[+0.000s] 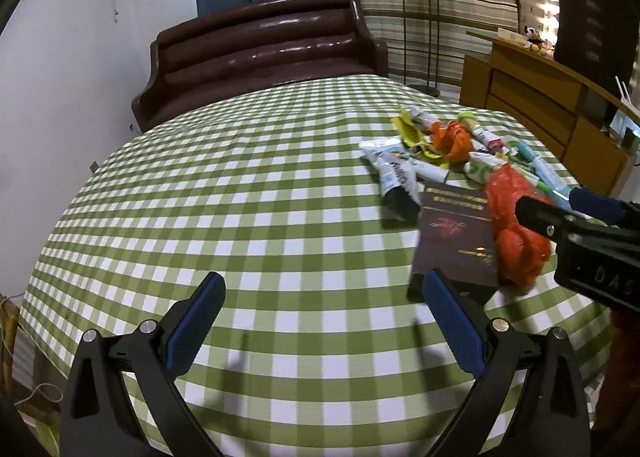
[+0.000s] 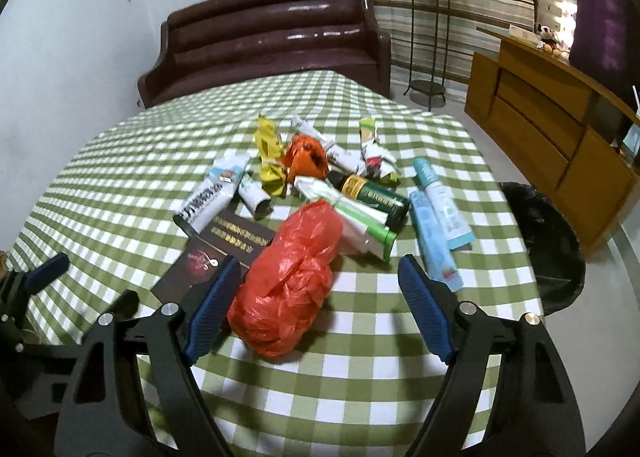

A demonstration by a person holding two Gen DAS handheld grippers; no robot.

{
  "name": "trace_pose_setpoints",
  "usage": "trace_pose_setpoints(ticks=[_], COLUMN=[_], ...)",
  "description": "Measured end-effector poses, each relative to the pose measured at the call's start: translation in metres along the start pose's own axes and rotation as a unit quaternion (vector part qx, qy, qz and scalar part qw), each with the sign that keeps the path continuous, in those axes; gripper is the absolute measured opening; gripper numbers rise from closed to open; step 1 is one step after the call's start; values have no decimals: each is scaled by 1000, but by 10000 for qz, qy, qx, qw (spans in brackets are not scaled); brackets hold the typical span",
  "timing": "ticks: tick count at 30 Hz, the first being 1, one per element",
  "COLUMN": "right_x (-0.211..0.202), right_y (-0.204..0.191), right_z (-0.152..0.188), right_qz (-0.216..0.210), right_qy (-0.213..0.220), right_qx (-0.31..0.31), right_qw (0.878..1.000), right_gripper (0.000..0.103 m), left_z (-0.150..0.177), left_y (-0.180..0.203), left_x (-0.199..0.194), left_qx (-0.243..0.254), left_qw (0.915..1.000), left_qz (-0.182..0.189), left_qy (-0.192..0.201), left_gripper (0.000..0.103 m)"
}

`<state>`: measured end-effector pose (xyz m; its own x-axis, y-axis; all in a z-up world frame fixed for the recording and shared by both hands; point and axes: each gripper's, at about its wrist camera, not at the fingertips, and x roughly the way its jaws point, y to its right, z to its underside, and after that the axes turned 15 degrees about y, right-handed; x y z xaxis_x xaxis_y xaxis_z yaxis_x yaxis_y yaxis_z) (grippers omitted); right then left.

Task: Collect trash
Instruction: 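Grasp the red plastic bag with the right gripper and lift it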

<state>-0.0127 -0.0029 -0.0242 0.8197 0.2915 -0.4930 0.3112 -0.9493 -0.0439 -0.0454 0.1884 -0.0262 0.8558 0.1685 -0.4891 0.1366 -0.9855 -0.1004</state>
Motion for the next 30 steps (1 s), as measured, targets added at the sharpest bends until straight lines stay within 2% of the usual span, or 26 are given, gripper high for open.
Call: trace_pose_setpoints(ticks=[1, 4, 6, 8, 11, 14, 17, 25, 30], right_x=[2, 4, 4, 5, 3, 3, 5, 9, 4], right_y=[-1, -1, -2, -4, -4, -6, -7, -6, -4], right_z=[2, 4, 4, 5, 7, 8, 7, 9, 8], right_qz=[17, -29, -113, -276, -524, -552, -505, -551, -557], right_qy=[-42, -71, -73, -113, -193, -231, -220, -281, -240], right_qx=[-30, 21, 14, 68, 178, 231, 302, 354, 362], right_qw=[10000, 10000, 9999, 9995, 9983, 9979, 9980, 9975, 9975], right_gripper=[74, 72, 66, 54, 46, 46, 55, 55, 45], left_z=[1, 3, 1, 0, -1, 0, 1, 1, 1], left_y=[-4, -11, -15, -15, -15, -12, -11, -11, -11], left_x=[1, 3, 4, 4, 3, 5, 8, 12, 12], left_qx=[-11, -68, -128, -156, -142, -134, -141, -169, -200], left_qw=[10000, 9999, 9999, 9999, 9999, 9999, 9999, 9998, 9998], left_qz=[-15, -46, -55, -49, -33, -15, -18, -2, -5], left_qy=[-19, -58, -66, -40, -14, -42, -71, -98, -87], left_gripper=[96, 96, 96, 96, 96, 96, 96, 96, 96])
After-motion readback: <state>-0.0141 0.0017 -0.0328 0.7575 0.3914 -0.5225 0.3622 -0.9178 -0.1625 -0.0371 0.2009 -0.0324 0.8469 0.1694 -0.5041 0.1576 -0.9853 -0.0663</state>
